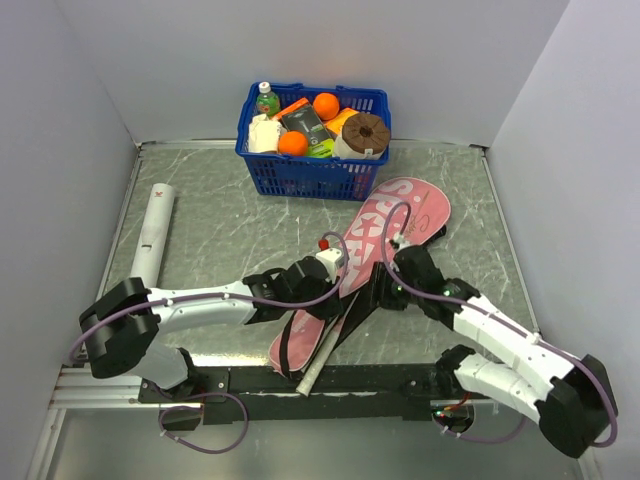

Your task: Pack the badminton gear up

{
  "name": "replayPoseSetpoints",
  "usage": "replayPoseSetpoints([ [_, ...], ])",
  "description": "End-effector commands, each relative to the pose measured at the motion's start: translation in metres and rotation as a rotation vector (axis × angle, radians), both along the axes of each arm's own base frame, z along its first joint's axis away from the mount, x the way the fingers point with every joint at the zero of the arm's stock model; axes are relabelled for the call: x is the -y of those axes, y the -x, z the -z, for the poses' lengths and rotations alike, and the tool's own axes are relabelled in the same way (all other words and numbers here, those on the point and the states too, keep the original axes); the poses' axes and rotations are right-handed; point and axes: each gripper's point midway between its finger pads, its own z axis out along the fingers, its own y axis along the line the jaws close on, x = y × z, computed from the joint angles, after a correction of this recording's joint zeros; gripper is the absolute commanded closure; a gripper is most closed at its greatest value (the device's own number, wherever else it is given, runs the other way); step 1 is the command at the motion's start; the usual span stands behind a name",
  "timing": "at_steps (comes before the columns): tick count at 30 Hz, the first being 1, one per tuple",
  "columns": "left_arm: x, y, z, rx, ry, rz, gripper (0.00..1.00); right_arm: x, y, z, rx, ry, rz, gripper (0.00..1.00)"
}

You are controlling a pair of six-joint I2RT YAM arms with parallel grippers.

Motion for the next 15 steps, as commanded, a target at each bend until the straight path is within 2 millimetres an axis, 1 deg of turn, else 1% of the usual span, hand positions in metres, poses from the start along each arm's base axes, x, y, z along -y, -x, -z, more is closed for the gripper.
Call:
replayPoseSetpoints([
  [1, 0.021, -0.01, -0.033, 0.045, 0.118, 0.022, 0.98, -0.025, 0.042, 0.0, -0.074, -0.126, -0.098, 0.45],
  [4, 0.02, -0.011, -0.034, 0.046, 0.122, 0.018, 0.98, -0.033, 0.059, 0.012, -0.109, -0.153, -0.099, 0.45],
  [5, 0.019, -0.011, -0.033, 0.045, 0.121, 0.015, 0.98, -0.04, 0.064, 0.012, -0.1, -0.177, -0.121, 0.45],
  [6, 0.019, -0.012, -0.033, 0.046, 0.122, 0.015, 0.99, -0.041, 0.07, 0.021, -0.127, -0.186, -0.105, 0.45],
  [8, 0.018, -0.011, -0.034, 0.045, 0.123, 0.014, 0.99, -0.047, 0.074, 0.026, -0.117, -0.194, -0.106, 0.45],
  [10, 0.017, -0.011, -0.034, 0.045, 0.124, 0.014, 0.99, -0.051, 0.075, 0.032, -0.114, -0.21, -0.082, 0.45],
  [11, 0.016, -0.01, -0.034, 0.043, 0.124, 0.015, 0.99, -0.049, 0.07, 0.034, -0.091, -0.199, -0.046, 0.46],
  [12, 0.016, -0.01, -0.035, 0.043, 0.126, 0.012, 0.99, -0.054, 0.071, 0.033, -0.077, -0.22, -0.044, 0.46],
  [15, 0.013, -0.01, -0.033, 0.043, 0.12, 0.006, 0.99, -0.052, 0.061, 0.036, -0.03, -0.213, 0.029, 0.47],
])
